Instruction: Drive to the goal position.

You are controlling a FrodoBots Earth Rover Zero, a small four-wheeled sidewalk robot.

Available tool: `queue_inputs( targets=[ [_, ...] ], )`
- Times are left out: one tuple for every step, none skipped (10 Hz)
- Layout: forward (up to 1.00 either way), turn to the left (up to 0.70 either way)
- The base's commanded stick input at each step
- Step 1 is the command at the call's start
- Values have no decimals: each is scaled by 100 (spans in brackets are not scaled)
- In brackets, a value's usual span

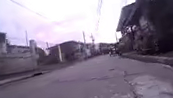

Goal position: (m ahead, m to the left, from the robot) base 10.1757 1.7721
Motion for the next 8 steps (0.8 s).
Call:
queue_inputs(
  targets=[
    [70, 0],
    [70, 0],
    [70, 0],
    [70, 0],
    [70, 0],
    [70, 0],
    [70, 0],
    [70, 0]
  ],
)
